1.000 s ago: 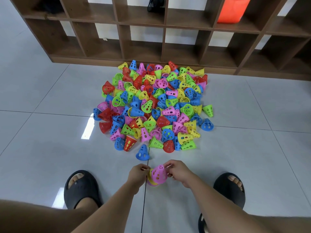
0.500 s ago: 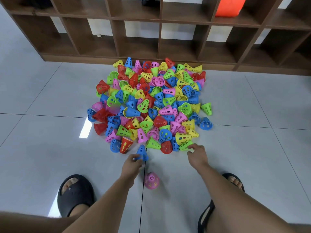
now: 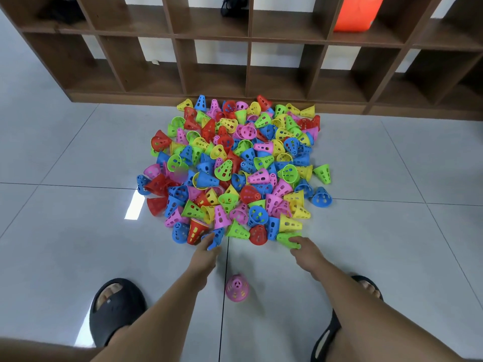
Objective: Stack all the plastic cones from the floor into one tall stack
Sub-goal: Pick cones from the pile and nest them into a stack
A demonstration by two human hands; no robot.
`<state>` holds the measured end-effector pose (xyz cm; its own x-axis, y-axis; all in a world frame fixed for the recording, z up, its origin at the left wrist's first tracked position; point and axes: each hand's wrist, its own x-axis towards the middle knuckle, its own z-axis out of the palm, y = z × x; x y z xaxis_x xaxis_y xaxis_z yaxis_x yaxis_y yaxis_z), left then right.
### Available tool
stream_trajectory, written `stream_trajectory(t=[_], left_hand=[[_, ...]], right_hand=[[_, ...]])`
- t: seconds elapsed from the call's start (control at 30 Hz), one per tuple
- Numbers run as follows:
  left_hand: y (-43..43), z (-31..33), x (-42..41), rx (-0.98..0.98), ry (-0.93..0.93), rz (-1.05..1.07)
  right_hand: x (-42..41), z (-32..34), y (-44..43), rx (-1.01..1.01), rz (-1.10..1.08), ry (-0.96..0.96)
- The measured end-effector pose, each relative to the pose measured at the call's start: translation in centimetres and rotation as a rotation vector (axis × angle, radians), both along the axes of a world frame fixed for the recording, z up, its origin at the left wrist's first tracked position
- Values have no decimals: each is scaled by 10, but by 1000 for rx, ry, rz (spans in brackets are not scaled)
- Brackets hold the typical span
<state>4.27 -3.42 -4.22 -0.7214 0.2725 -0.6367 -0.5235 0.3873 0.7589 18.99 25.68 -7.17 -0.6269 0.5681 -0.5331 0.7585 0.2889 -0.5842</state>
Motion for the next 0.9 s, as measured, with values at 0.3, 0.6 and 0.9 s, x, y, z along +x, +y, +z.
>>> stream_trajectory(t=[0.3, 0.6, 0.9], left_hand=[[-5, 6, 7, -134, 160, 180], [0, 30, 11, 62, 33, 249], [7, 40, 33, 49, -27, -59]], right_hand=[[3, 11, -42, 87, -189, 155], [-12, 42, -53, -320, -579, 337], [-18, 69, -67, -894, -609, 316]])
